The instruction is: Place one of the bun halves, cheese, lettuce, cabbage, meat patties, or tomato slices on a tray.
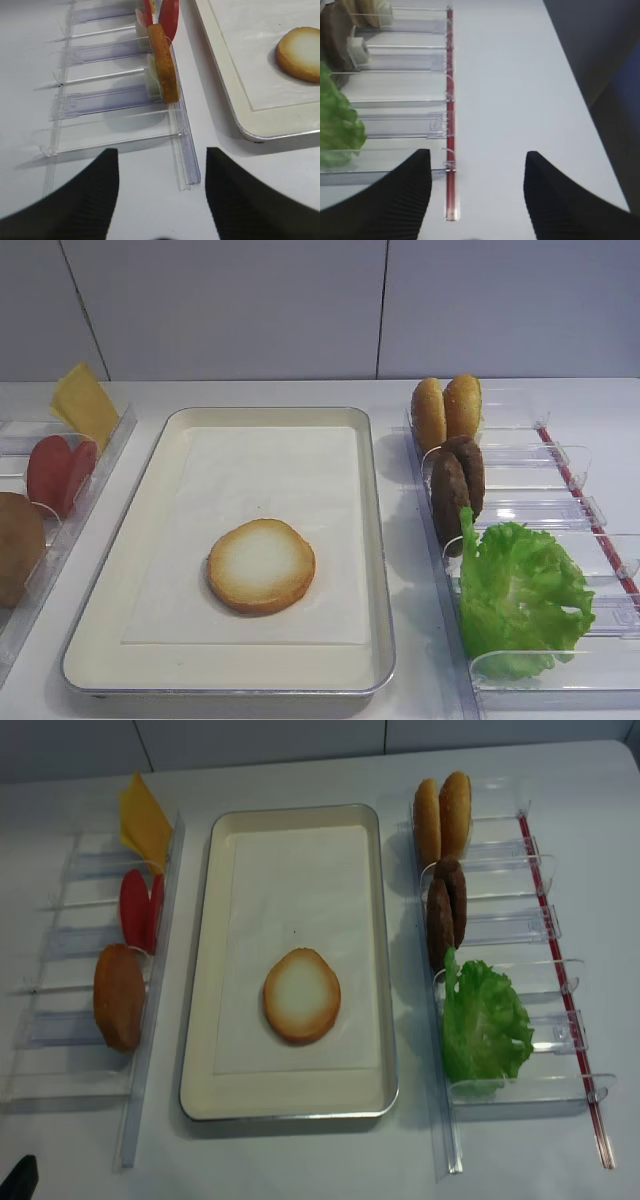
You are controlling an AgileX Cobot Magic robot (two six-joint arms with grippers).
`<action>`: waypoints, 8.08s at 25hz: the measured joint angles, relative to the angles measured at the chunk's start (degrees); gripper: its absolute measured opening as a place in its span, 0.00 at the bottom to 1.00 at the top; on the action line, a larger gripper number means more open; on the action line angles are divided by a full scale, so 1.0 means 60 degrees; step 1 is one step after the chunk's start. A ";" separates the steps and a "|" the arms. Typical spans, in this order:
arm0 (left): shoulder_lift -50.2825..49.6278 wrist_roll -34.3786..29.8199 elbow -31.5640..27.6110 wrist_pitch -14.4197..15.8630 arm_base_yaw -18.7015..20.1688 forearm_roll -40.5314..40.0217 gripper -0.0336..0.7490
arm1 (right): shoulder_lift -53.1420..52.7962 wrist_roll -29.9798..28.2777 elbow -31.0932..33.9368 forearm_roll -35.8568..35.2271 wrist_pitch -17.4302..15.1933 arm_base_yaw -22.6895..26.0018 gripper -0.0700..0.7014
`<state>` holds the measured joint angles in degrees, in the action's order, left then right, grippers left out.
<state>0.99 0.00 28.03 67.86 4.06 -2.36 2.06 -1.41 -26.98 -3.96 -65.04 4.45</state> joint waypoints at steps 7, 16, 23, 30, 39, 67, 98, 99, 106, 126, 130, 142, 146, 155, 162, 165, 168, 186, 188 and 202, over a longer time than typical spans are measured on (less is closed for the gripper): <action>0.0004 0.0000 0.0000 0.0000 0.0000 0.0000 0.50 | 0.2001 0.0234 -0.0640 -0.0649 0.0032 0.0000 0.62; 0.0004 0.0000 0.0000 0.0000 0.0000 0.0000 0.50 | 0.5334 0.0401 -0.2021 -0.2087 -0.0132 0.0000 0.62; 0.0004 0.0000 0.0000 0.0000 0.0000 0.0000 0.50 | 0.7422 0.0579 -0.3690 -0.2526 -0.0840 -0.0806 0.62; 0.0004 0.0000 0.0000 0.0000 0.0000 0.0000 0.50 | 0.9437 0.2608 -0.4780 -0.1539 -0.0844 -0.3512 0.62; 0.0004 0.0000 0.0000 0.0000 0.0000 0.0000 0.50 | 1.2188 0.4989 -0.5795 -0.0666 -0.0501 -0.6300 0.62; 0.0004 0.0000 0.0000 0.0000 0.0000 0.0000 0.50 | 1.3948 0.5021 -0.6349 -0.0364 -0.0074 -0.6734 0.12; 0.0004 0.0000 0.0000 0.0000 0.0000 0.0000 0.50 | 1.7895 -0.0249 -0.9161 -0.7119 0.2349 -0.6734 0.11; 0.0004 0.0000 0.0000 0.0000 0.0000 0.0000 0.50 | 1.7956 -0.0169 -0.9161 -0.6941 0.2326 -0.6714 0.11; 0.0004 0.0000 0.0000 0.0000 0.0000 0.0000 0.50 | 1.8062 0.0775 -0.9165 -0.5204 0.2154 -0.6679 0.11; 0.0004 0.0000 0.0000 0.0000 0.0000 0.0000 0.50 | 1.8123 0.1314 -0.9181 -0.3856 0.2007 -0.6658 0.25; 0.0004 0.0000 0.0000 0.0000 0.0000 0.0000 0.50 | 1.8145 0.1434 -0.9263 -0.3367 0.1929 -0.6658 0.56; 0.0004 0.0000 0.0000 0.0000 0.0000 0.0000 0.50 | 1.8145 0.1829 -1.1297 -0.1590 -0.0679 -0.6658 0.77; 0.0004 0.0000 0.0000 0.0000 0.0000 0.0000 0.50 | 1.8104 0.2403 -1.1822 -0.0833 -0.0834 -0.6658 0.76; 0.0004 0.0000 0.0000 0.0000 0.0000 0.0000 0.50 | 1.6206 0.2505 -1.1676 0.0089 -0.0939 -0.6658 0.74; 0.0004 0.0000 0.0000 0.0000 0.0000 0.0000 0.50 | 1.3378 0.2316 -1.0340 0.0243 -0.1064 -0.6658 0.70; 0.0004 0.0000 0.0000 0.0000 0.0000 0.0000 0.50 | 1.2128 0.2279 -0.9480 0.0243 -0.1111 -0.6658 0.70; 0.0004 0.0000 0.0000 0.0000 0.0000 0.0000 0.50 | 1.0897 0.2261 -0.8565 0.0243 -0.1152 -0.6658 0.70; 0.0004 0.0000 0.0000 0.0000 0.0000 0.0000 0.50 | 0.6026 0.1596 -0.4911 0.0471 -0.1248 -0.4392 0.70; 0.0004 0.0000 0.0000 0.0000 0.0000 0.0000 0.50 | 0.5430 0.1418 -0.4735 0.0471 -0.1266 -0.3809 0.70; 0.0004 0.0000 0.0000 0.0000 0.0000 0.0000 0.50 | 0.0712 -0.0085 -0.1778 -0.0519 -0.1143 -0.0374 0.70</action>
<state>1.02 0.00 28.03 67.86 4.06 -2.36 6.33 -1.92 -37.65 -7.07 -71.90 2.20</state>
